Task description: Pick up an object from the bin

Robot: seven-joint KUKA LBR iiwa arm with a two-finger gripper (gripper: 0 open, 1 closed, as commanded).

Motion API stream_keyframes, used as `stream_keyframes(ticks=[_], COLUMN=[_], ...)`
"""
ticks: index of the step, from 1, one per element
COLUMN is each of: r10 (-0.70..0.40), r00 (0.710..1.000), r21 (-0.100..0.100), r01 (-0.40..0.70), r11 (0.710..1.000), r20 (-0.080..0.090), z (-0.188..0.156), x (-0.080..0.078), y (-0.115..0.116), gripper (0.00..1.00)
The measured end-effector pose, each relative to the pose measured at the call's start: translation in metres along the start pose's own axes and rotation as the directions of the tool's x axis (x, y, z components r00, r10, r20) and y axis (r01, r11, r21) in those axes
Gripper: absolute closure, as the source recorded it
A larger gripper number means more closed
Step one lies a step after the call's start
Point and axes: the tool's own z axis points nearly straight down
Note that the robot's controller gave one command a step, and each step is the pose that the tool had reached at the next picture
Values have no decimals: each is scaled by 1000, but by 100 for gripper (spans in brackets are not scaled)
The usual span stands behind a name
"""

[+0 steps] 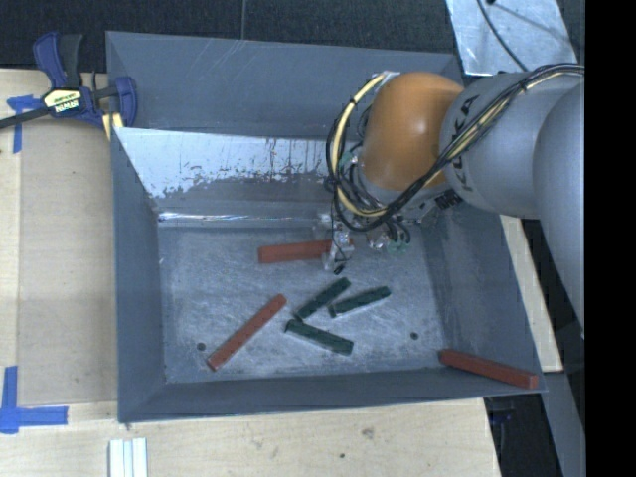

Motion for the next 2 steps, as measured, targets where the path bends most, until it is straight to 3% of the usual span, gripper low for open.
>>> stream_keyframes(ticks=[1,2], r10=[-6,202], r00=[1000,979], r21=[-1,-2], r01=[6,-202], r11=[1000,979], r20=[5,5], z=[-98,-209], x=[44,31], y=[40,65], gripper=[100,100])
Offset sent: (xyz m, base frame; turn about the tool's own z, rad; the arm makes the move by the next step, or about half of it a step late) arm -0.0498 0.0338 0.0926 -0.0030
